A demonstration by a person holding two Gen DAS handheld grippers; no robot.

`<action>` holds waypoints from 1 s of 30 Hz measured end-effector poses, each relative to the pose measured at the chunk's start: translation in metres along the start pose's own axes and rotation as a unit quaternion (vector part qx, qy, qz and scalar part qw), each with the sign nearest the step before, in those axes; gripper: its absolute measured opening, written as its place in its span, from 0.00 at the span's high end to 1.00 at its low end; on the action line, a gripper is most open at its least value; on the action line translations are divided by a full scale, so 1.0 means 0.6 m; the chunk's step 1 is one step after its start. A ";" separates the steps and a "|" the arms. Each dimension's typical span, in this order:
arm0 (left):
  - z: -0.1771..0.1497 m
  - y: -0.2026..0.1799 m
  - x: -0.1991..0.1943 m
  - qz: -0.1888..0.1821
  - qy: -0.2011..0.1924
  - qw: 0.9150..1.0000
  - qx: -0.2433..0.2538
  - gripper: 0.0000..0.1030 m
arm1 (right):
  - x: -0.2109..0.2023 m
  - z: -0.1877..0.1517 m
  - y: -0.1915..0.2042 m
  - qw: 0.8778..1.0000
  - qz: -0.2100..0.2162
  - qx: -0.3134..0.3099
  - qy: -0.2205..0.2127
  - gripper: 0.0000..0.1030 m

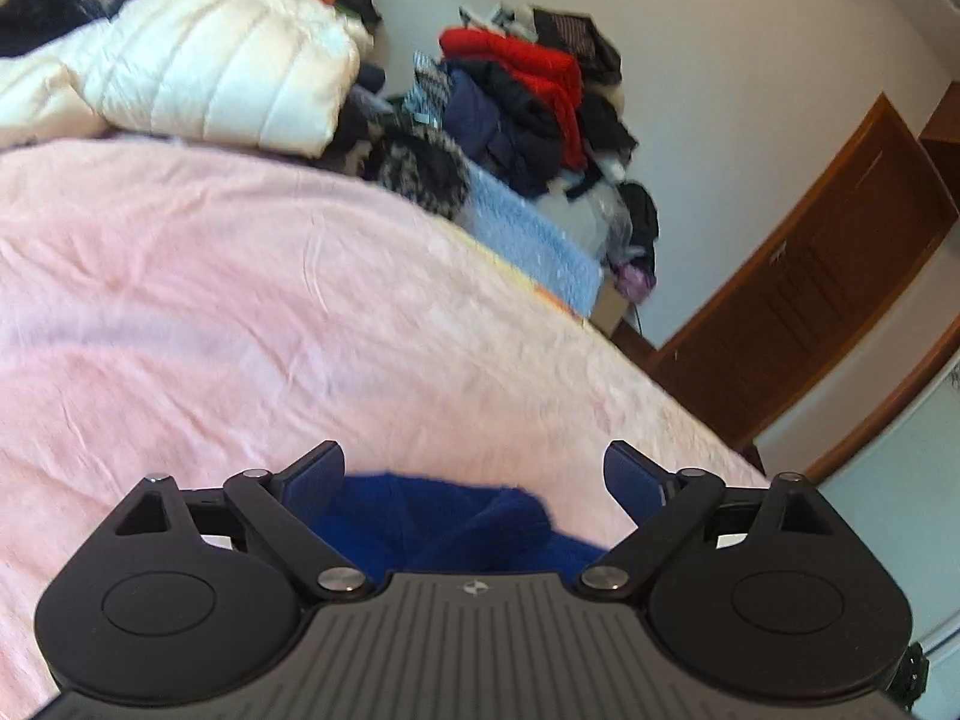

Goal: Fold small clothes

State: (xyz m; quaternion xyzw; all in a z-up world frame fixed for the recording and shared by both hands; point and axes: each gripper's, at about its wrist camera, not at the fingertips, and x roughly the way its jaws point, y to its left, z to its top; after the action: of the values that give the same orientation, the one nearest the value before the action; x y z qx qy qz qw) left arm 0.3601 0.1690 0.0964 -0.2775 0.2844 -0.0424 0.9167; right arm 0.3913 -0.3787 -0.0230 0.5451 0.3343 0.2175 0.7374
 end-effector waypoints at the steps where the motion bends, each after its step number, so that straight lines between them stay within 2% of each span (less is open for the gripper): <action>1: 0.002 -0.006 -0.008 0.008 -0.009 1.000 0.016 0.08 | -0.006 0.003 0.006 1.000 0.001 -0.007 -0.009 0.47; 3: -0.005 -0.023 -0.014 0.025 -0.014 0.997 0.065 0.08 | -0.016 0.009 0.022 0.999 -0.004 -0.036 -0.016 0.41; 4: -0.013 -0.033 -0.011 0.037 -0.014 0.995 0.094 0.08 | -0.014 0.010 0.036 0.998 -0.024 -0.064 -0.015 0.40; 6: -0.035 -0.055 0.003 0.065 -0.010 0.985 0.157 0.09 | 0.000 0.008 0.066 0.986 -0.093 -0.136 -0.005 0.40; 7: -0.047 -0.066 0.012 0.075 -0.008 0.978 0.193 0.09 | 0.012 0.003 0.080 0.975 -0.132 -0.181 0.000 0.40; 8: -0.061 -0.078 0.021 0.083 -0.008 0.969 0.234 0.09 | 0.024 -0.003 0.090 0.961 -0.166 -0.222 0.010 0.40; 10: -0.092 -0.101 0.036 0.103 -0.009 0.944 0.313 0.09 | 0.046 -0.013 0.098 0.939 -0.204 -0.274 0.037 0.40; 13: -0.135 -0.125 0.059 0.134 0.001 0.907 0.399 0.09 | 0.064 -0.031 0.112 0.916 -0.226 -0.325 0.059 0.40; 14: -0.142 -0.128 0.072 0.152 0.010 0.899 0.411 0.09 | 0.065 -0.036 0.114 0.909 -0.230 -0.340 0.064 0.40; 15: -0.145 -0.127 0.083 0.166 0.022 0.894 0.415 0.11 | 0.070 -0.038 0.114 0.905 -0.235 -0.348 0.068 0.40; 16: -0.145 -0.124 0.094 0.176 0.031 0.894 0.411 0.14 | 0.071 -0.039 0.114 0.902 -0.238 -0.352 0.073 0.40; 17: -0.141 -0.120 0.102 0.182 0.041 0.896 0.402 0.29 | 0.073 -0.039 0.112 0.902 -0.237 -0.351 0.078 0.41; 18: -0.136 -0.112 0.109 0.181 0.057 0.903 0.386 0.45 | 0.075 -0.039 0.110 0.902 -0.237 -0.351 0.080 0.42; 19: -0.128 -0.104 0.114 0.175 0.072 0.911 0.366 0.54 | 0.074 -0.040 0.110 0.901 -0.236 -0.355 0.081 0.45; 20: -0.122 -0.098 0.117 0.169 0.083 0.919 0.346 0.68 | 0.074 -0.042 0.112 0.899 -0.236 -0.360 0.082 0.51; 21: -0.118 -0.093 0.118 0.164 0.087 0.925 0.332 0.74 | 0.075 -0.041 0.113 0.898 -0.236 -0.362 0.086 0.55; 23: -0.116 -0.090 0.117 0.166 0.085 0.927 0.326 0.80 | 0.076 -0.041 0.112 0.898 -0.231 -0.362 0.094 0.75; 25: -0.117 -0.093 0.114 0.170 0.080 0.928 0.323 0.83 | 0.076 -0.043 0.111 0.897 -0.227 -0.366 0.099 0.80; 28: -0.103 -0.087 0.110 0.161 0.084 0.940 0.290 0.85 | 0.067 -0.039 0.107 0.904 -0.216 -0.358 0.092 0.89; 30: -0.093 -0.080 0.111 0.155 0.089 0.947 0.265 0.93 | 0.061 -0.034 0.104 0.911 -0.211 -0.345 0.085 0.92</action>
State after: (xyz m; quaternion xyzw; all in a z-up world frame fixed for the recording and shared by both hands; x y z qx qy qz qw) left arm 0.3890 0.0862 0.0508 0.0282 0.3833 0.0020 0.9232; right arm 0.4043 -0.3207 0.0232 0.1532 0.4070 0.2045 0.8770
